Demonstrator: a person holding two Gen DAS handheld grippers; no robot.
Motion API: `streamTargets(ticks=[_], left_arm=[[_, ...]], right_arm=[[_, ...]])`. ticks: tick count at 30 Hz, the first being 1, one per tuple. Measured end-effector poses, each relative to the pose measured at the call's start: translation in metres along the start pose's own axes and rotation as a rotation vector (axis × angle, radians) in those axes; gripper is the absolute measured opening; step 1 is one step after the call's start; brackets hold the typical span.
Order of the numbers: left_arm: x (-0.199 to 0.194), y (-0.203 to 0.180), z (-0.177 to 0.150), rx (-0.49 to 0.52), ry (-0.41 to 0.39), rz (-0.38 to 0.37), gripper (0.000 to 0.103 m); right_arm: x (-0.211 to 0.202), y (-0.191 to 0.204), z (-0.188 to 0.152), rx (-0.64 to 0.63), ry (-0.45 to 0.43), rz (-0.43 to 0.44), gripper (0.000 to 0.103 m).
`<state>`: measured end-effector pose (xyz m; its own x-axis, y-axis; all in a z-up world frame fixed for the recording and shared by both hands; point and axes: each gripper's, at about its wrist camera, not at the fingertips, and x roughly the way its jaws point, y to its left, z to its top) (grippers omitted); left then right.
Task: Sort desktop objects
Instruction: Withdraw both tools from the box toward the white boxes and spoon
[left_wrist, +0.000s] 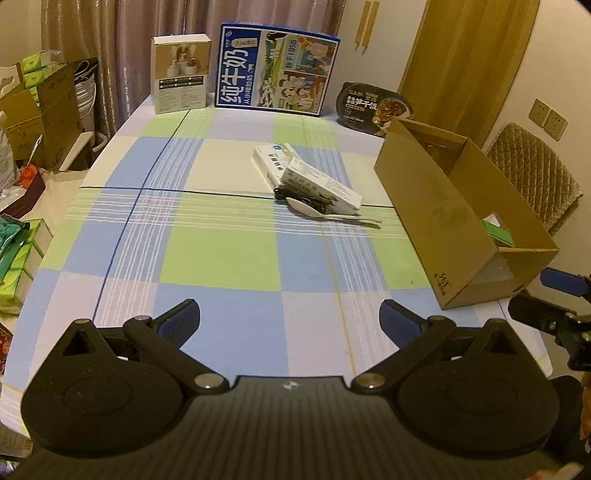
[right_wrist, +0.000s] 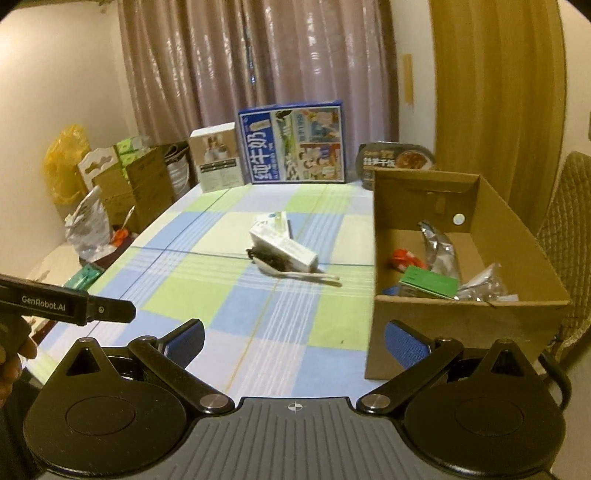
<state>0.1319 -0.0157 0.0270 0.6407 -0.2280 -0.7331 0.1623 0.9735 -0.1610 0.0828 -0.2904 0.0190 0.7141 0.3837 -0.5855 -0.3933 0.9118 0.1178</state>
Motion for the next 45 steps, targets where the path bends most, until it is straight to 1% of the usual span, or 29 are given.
streamTargets(ticks=[7,12,17,23,25,28,32,34,38,42,45], left_arm=[[0.01,0.012,0.003,-0.004,0.007,0.009,0.101],[0.021,0.02,0.006,0.015,0.016,0.016,0.102],[0.038,0.031,0.013,0.04,0.021,0.012,0.101],[0.069,0.042,0.028,0.075,0.027,-0.001,0.102],[0.081,0.046,0.033,0.087,0.032,-0.004,0.101],[0.101,0.05,0.04,0.114,0.043,0.002,0.101],[0.126,0.057,0.05,0.149,0.048,0.003,0.102],[0.138,0.061,0.055,0.152,0.048,-0.003,0.102],[0.158,0.067,0.063,0.169,0.041,0.0,0.101],[0.175,0.073,0.064,0.183,0.036,0.003,0.101],[0.186,0.076,0.061,0.187,0.033,-0.002,0.102]], right_arm=[[0.017,0.011,0.0,-0.041,0.023,0.012,0.101],[0.035,0.02,0.004,-0.094,0.038,0.015,0.101],[0.062,0.024,0.012,-0.146,0.048,0.018,0.101],[0.098,0.029,0.025,-0.213,0.064,0.023,0.1],[0.112,0.03,0.03,-0.246,0.071,0.023,0.099],[0.135,0.029,0.038,-0.284,0.092,0.022,0.091],[0.17,0.024,0.046,-0.316,0.127,-0.001,0.084],[0.188,0.023,0.049,-0.337,0.144,-0.015,0.083],[0.221,0.023,0.051,-0.376,0.176,-0.052,0.081],[0.248,0.023,0.047,-0.389,0.212,-0.09,0.081],[0.266,0.018,0.045,-0.377,0.233,-0.1,0.081]])
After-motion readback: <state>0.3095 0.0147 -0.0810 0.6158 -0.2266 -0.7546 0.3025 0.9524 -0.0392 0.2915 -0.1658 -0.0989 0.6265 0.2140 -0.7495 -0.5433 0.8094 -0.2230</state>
